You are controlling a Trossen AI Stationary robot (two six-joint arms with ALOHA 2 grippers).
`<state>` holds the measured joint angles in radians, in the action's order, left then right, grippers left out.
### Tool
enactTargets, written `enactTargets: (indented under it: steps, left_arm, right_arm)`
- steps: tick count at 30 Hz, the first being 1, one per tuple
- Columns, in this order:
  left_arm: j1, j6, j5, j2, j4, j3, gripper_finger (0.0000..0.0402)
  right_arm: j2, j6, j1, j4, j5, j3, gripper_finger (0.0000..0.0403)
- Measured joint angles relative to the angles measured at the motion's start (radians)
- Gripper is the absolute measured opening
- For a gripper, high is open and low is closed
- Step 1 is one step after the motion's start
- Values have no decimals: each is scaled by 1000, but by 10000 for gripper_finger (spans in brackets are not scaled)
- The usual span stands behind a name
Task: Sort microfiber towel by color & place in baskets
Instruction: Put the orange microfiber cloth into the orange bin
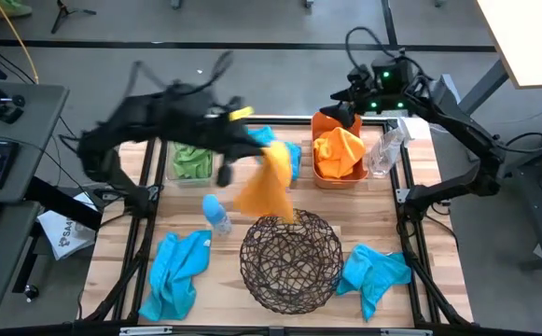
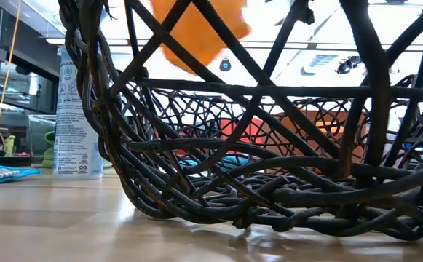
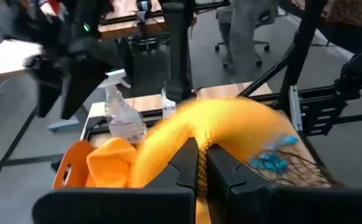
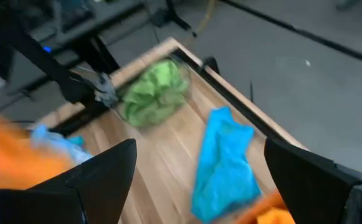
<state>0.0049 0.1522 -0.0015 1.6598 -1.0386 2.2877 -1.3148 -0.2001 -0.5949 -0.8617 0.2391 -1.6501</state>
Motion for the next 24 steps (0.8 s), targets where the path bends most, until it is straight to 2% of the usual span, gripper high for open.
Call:
enactTargets:
  steps: [2, 7, 11, 14, 17, 19, 22, 24]
  left_arm:
    - [54, 37, 42, 55, 55, 0, 0]
    - [173, 93, 50, 181, 253, -1, 0]
    - [240, 89, 87, 272, 505, 0, 0]
    - [275, 85, 59, 347, 727, 0, 0]
    - [296, 58, 29, 428, 960, 0, 0]
    - [310, 2, 46, 483, 1066, 0, 0]
    - [320, -49, 75, 565, 1154, 0, 0]
    - [320, -67, 75, 610, 1157, -1, 0]
  right_arm:
    - [0, 15, 0, 0, 18, -39, 348]
    - [0, 50, 0, 7, 77, -182, 348]
    - [1, 97, 0, 8, 80, -307, 348]
    - [1, 123, 0, -5, 79, -373, 348]
    - [3, 149, 0, -39, 79, -414, 348]
    - [3, 156, 0, -67, 79, -424, 348]
    - [2, 156, 0, -105, 78, -425, 348]
    - [2, 159, 0, -140, 73, -425, 348]
